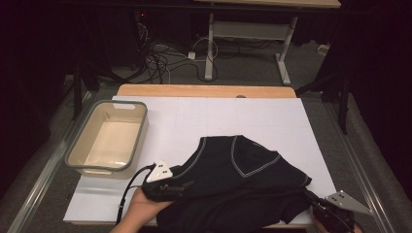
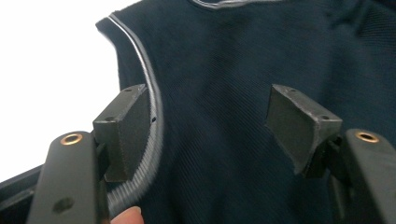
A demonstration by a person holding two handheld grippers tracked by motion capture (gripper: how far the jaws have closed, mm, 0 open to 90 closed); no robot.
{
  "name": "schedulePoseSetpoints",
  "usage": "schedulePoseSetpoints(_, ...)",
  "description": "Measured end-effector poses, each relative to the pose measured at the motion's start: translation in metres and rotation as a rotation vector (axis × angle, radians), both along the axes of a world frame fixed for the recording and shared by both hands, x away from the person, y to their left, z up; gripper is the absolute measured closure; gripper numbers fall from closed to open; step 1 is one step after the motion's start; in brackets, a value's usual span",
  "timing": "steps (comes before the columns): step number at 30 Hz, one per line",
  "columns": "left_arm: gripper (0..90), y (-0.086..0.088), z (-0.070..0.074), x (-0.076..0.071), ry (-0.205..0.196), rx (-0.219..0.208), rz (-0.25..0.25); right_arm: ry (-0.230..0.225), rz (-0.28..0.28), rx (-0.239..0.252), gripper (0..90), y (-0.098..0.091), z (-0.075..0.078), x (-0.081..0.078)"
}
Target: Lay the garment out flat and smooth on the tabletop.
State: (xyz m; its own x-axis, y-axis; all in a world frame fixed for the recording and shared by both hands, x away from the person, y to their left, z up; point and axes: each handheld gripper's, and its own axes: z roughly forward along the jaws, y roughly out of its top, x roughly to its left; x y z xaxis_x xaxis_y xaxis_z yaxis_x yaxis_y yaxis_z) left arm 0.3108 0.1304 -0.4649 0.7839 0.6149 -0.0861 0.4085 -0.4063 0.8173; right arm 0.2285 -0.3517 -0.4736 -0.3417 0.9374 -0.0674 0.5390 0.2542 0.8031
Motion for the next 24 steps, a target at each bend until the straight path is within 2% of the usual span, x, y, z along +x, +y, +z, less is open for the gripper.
schedulePoseSetpoints(3, 29.3, -0.022, 0.002, 0.033, 0.026, 0.032, 0.013, 0.001, 0.006, 0.009, 86.6, 0.002, -0.001, 0.0)
schedulePoseSetpoints(5, 24.8, -0.038, 0.003, 0.058, 0.061, 0.063, 0.048, -0.002, 0.017, 0.016, 86.3, 0.002, -0.002, 0.0)
schedulePoseSetpoints(8, 24.5, -0.056, -0.004, 0.093, 0.095, 0.136, 0.119, -0.001, 0.027, 0.027, 86.1, 0.002, -0.002, 0.0)
schedulePoseSetpoints(9, 24.5, -0.061, -0.008, 0.102, 0.126, 0.161, 0.138, 0.0, 0.028, 0.03, 86.0, 0.001, -0.002, 0.0)
schedulePoseSetpoints(10, 24.9, -0.065, -0.011, 0.11, 0.18, 0.189, 0.148, 0.001, 0.029, 0.032, 85.9, 0.001, -0.003, 0.0)
schedulePoseSetpoints(11, 24.6, -0.068, -0.011, 0.113, 0.184, 0.203, 0.143, 0.001, 0.03, 0.033, 85.9, 0.001, -0.003, 0.001)
schedulePoseSetpoints(13, 43.0, -0.073, -0.01, 0.109, 0.157, 0.201, 0.089, 0.0, 0.037, 0.034, 85.8, 0.002, -0.003, 0.002)
schedulePoseSetpoints(16, 61.9, -0.071, -0.01, 0.106, 0.165, 0.185, 0.062, 0.001, 0.044, 0.03, 85.8, 0.003, -0.003, 0.004)
schedulePoseSetpoints(18, 74.4, -0.069, -0.009, 0.102, 0.142, 0.188, 0.04, 0.003, 0.043, 0.032, 85.8, 0.004, -0.003, 0.005)
schedulePoseSetpoints(20, 77.7, -0.062, -0.007, 0.099, 0.112, 0.188, 0.073, 0.002, 0.046, 0.029, 85.8, 0.005, -0.003, 0.006)
schedulePoseSetpoints(22, 78.6, -0.043, -0.006, 0.098, 0.09, 0.16, 0.121, 0.003, 0.047, 0.03, 85.8, 0.006, -0.002, 0.006)
schedulePoseSetpoints(24, 78.8, -0.022, -0.005, 0.096, 0.087, 0.137, 0.174, -0.001, 0.052, 0.031, 85.8, 0.006, -0.002, 0.008)
